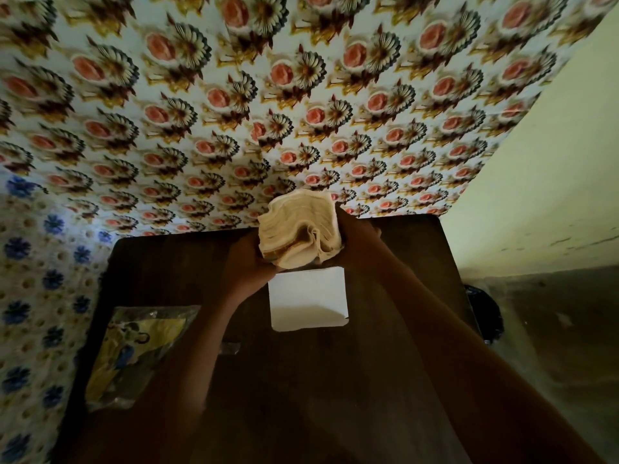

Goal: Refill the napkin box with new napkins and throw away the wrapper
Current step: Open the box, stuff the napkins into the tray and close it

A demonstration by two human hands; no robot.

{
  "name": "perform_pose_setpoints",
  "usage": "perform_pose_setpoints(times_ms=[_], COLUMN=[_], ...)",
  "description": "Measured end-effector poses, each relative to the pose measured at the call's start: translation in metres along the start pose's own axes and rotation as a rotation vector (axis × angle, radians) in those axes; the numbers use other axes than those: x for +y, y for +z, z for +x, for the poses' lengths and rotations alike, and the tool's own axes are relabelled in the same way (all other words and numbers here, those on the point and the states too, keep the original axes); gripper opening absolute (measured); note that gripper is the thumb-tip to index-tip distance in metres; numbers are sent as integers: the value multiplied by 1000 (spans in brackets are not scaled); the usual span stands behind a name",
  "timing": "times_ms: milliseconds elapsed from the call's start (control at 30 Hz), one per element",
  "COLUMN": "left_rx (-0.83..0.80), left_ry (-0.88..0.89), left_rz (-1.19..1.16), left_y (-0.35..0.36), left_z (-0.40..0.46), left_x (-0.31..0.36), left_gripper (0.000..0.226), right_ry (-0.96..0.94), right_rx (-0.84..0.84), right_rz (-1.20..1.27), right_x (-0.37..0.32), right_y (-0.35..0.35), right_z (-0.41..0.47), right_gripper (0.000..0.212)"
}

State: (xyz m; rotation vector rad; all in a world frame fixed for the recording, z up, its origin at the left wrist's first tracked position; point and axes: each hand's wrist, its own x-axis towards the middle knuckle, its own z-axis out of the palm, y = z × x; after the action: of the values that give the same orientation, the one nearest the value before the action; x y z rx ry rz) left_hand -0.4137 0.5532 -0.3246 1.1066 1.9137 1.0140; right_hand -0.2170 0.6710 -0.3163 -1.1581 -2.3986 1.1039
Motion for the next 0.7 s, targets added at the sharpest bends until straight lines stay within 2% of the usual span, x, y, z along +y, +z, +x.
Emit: perform_pose_setpoints(times_ms=[67, 133, 233, 300, 467, 533, 633, 700], left_rx=[0, 5, 30, 34, -3, -18, -45, -42], left_ry=[2, -6, 15, 39, 80, 93, 81, 69], left_rz=[-24, -47, 17, 70, 321, 437, 579, 621], left_y=[-1, -1, 2, 4, -2, -2, 1, 3], left_z=[0, -1, -3, -3, 2, 4, 6, 8], left_x=[3, 3, 6, 7, 1, 1, 2, 6], left_gripper=[70, 79, 68, 63, 68, 63, 52, 56], right_ry=[9, 70, 138, 131, 116, 109, 58, 28], right_rx=[6, 14, 5, 3, 35, 7, -61, -35], right_rz=[102, 38, -162, -175, -106, -207, -366, -403], right_x=[-2, -6, -5, -4, -2, 0, -1, -4], right_y=[-6, -8, -1, 1, -4, -3, -1, -2], right_z=[-1, -2, -1, -2, 0, 1, 0, 0], right_gripper=[84, 74, 63, 59, 65, 64, 80, 83])
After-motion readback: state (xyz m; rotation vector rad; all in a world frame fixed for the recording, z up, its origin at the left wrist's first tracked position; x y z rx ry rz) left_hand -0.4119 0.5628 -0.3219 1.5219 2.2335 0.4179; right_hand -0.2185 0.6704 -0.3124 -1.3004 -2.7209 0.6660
